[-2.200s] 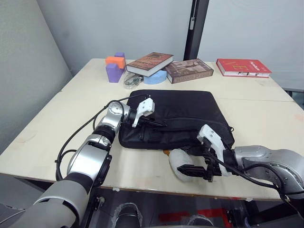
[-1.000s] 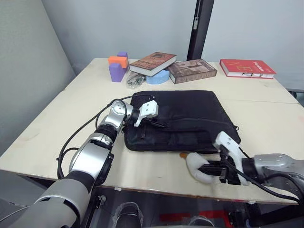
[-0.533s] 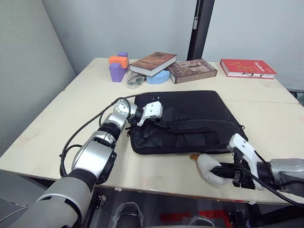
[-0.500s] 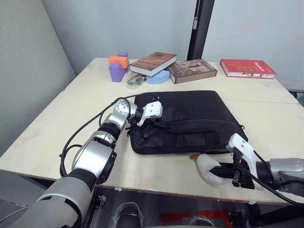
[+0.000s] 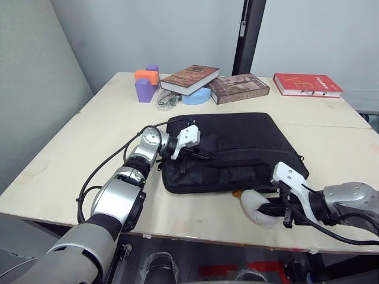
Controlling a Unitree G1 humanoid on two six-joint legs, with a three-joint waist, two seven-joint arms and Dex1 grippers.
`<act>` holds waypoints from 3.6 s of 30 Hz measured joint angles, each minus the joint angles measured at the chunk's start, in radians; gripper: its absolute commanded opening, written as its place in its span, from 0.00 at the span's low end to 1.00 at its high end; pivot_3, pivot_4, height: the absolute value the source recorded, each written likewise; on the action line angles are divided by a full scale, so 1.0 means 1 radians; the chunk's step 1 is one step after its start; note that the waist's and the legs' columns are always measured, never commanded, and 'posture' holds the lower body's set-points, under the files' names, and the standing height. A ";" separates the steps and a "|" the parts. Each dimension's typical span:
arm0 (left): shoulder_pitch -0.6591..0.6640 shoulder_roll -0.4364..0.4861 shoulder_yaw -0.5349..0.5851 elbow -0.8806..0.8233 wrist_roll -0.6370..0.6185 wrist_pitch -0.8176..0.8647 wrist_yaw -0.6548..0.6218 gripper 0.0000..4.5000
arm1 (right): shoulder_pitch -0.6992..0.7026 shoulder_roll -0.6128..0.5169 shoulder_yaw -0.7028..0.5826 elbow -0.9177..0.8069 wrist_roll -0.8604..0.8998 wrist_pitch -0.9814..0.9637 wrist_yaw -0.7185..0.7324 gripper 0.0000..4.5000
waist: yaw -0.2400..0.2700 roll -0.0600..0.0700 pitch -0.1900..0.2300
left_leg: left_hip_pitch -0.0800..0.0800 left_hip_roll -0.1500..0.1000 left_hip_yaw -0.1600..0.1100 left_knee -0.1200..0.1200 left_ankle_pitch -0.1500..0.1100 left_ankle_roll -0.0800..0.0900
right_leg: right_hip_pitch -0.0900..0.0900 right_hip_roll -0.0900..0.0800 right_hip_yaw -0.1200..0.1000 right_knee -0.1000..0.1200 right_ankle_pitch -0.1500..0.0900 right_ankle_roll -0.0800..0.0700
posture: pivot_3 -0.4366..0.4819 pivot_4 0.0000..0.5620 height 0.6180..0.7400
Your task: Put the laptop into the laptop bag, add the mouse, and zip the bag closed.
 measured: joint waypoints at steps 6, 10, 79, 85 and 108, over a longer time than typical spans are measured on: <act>0.024 0.002 0.000 -0.018 0.003 -0.017 0.029 0.00 | -0.025 0.028 0.035 -0.001 0.002 0.012 0.002 0.01 | -0.002 0.001 -0.001 | 0.001 0.000 0.000 0.000 0.000 0.000 | 0.001 0.000 0.000 0.000 0.000 0.000 | 0.48 0.27 0.87; 0.046 0.004 -0.011 -0.024 0.015 -0.065 0.069 0.00 | -0.027 0.019 0.035 -0.001 0.002 0.018 0.011 0.01 | -0.003 0.001 -0.002 | 0.005 0.000 0.000 0.000 0.000 0.000 | 0.005 0.000 0.000 -0.001 0.000 0.000 | 0.48 0.27 0.87; 0.067 0.031 -0.157 -0.027 0.084 -0.257 0.188 0.00 | -0.092 -0.257 0.015 0.592 -0.592 -0.325 0.207 0.01 | -0.016 0.002 -0.024 | 0.016 -0.013 0.014 -0.016 -0.001 0.012 | 0.020 -0.018 0.001 -0.020 -0.013 0.022 | 0.48 0.27 0.87; 0.066 0.035 -0.157 -0.027 0.087 -0.260 0.187 0.00 | -0.209 -0.144 0.044 0.600 -0.630 -0.226 0.115 0.01 | -0.022 0.003 -0.025 | 0.016 -0.013 0.014 -0.017 -0.001 0.012 | 0.020 -0.018 0.001 -0.020 -0.013 0.021 | 0.48 0.27 0.87; 0.081 0.066 -0.157 -0.040 0.087 -0.277 0.159 0.00 | -0.211 -0.090 0.112 0.408 -0.677 -0.111 0.114 0.01 | -0.043 0.003 -0.031 | 0.020 -0.013 0.016 -0.029 -0.001 0.011 | 0.021 -0.017 0.001 -0.025 -0.014 0.024 | 0.48 0.27 0.87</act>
